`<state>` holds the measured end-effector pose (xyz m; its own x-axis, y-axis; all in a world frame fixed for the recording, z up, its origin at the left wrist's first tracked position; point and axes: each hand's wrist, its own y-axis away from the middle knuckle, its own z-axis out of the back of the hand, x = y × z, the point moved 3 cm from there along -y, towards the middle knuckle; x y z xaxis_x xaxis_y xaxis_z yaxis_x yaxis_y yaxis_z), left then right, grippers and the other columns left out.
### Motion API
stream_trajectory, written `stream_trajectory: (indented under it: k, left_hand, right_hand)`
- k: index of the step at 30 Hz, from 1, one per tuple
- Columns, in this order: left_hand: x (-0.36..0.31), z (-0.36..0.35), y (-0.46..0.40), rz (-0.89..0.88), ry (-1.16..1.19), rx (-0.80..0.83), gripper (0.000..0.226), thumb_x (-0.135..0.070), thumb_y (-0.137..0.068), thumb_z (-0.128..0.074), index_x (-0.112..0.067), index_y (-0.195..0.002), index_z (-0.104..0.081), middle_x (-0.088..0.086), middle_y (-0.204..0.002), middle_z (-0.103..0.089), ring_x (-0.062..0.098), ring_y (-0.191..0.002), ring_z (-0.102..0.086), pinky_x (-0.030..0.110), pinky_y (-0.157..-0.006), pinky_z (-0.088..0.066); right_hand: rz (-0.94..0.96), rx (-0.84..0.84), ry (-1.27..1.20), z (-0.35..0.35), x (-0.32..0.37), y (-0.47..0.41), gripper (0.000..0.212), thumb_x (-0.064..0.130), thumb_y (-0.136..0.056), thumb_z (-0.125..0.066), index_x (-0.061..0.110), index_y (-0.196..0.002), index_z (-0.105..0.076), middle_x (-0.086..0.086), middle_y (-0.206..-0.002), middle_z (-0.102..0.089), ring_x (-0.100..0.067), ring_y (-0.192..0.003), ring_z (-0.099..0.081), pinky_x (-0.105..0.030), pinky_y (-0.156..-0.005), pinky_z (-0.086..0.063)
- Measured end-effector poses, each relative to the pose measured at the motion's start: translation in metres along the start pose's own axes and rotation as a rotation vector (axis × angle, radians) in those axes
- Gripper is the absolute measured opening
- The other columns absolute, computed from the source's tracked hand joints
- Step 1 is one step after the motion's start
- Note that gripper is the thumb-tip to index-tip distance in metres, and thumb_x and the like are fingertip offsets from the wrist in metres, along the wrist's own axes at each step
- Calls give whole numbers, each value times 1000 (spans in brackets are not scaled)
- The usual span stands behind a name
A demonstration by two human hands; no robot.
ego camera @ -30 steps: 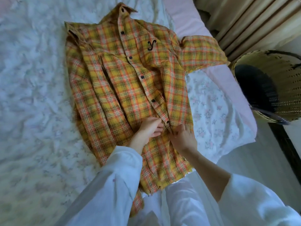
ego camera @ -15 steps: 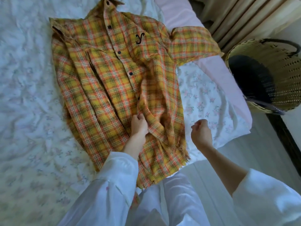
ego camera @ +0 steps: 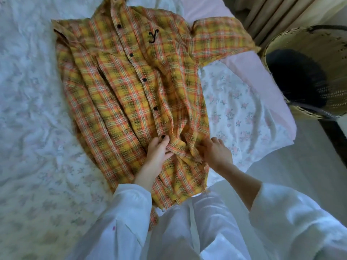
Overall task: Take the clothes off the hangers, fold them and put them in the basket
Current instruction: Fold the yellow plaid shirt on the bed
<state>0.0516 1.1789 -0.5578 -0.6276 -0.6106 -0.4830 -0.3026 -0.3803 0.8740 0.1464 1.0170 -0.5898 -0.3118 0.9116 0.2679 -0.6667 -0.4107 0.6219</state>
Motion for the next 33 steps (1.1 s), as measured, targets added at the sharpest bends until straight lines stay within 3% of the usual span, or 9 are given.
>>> stream_trajectory:
  k: [4, 9, 14, 18, 20, 22, 26, 30, 33]
  left_hand:
    - [1, -6, 3, -13, 35, -54, 20, -21, -99, -44, -7, -114, -48, 12, -118, -59, 23, -97, -63, 33, -78, -54]
    - [6, -26, 13, -53, -272, -155, 34, -36, -99, -40, -12, -123, -43, 2, -124, -51, 23, -100, -55, 39, -87, -49]
    - [19, -28, 22, -75, -479, -209, 34, -31, -100, -38, -3, -120, -44, 14, -118, -55, 25, -90, -52, 36, -74, -41]
    - [23, -19, 17, 17, -476, -221, 57, -33, -100, -41, -9, -147, -22, 11, -152, -29, 33, -135, -35, 46, -105, -36]
    - [23, -17, 14, 37, -430, -189, 59, -33, -99, -43, -12, -149, -19, 8, -154, -25, 32, -139, -30, 48, -106, -33]
    - [25, -16, 11, 56, -401, -161, 61, -33, -98, -45, -15, -150, -18, 6, -155, -22, 32, -139, -29, 51, -106, -35]
    - [32, -18, 13, 71, -481, -131, 39, -25, -100, -44, -16, -137, -38, 5, -143, -36, 28, -122, -47, 46, -105, -39]
    - [40, -22, 21, 76, -550, -162, 42, -25, -98, -47, -10, -136, -38, 10, -130, -49, 28, -99, -61, 42, -88, -53]
    - [30, -17, 23, 11, -454, -252, 21, -29, -96, -50, -13, -110, -49, 3, -86, -59, 20, -74, -61, 46, -83, -56]
  right_hand:
    - [-347, -197, -440, 21, -25, 8, 12, 21, -93, -37, 10, -93, -42, -9, -90, -52, -29, -80, -47, -35, -68, -36]
    - [-676, -367, -764, 32, -84, 14, 43, 25, -77, -28, 0, -93, -59, -23, -95, -65, -38, -92, -60, -42, -80, -47]
    - [-677, -365, -724, 47, -91, 19, 28, 11, -91, -31, -2, -97, -55, -24, -100, -59, -35, -92, -55, -35, -76, -41]
    - [-586, -374, -936, 56, -67, 8, 32, 16, -94, -34, 6, -122, -46, -11, -101, -54, -20, -74, -52, -27, -62, -38]
    - [-533, -328, -1084, 55, -63, -2, 46, 27, -97, -39, 10, -139, -33, -6, -111, -50, -17, -81, -50, -26, -75, -42]
    - [-521, -228, -992, 53, -65, -11, 53, 34, -94, -49, 9, -138, -36, -2, -103, -51, -19, -87, -51, -34, -80, -46]
    - [-554, -173, -695, 55, -81, -20, 18, 14, -91, -46, 4, -93, -61, -9, -76, -56, -26, -68, -51, -28, -53, -38]
    - [-616, -245, -564, 67, -84, -15, 35, 10, -85, -44, 14, -118, -56, -10, -111, -53, -32, -92, -57, -40, -79, -49]
    - [-535, -248, -380, 78, -65, -16, 50, 11, -85, -46, 16, -134, -41, -12, -135, -40, -33, -123, -41, -47, -104, -34]
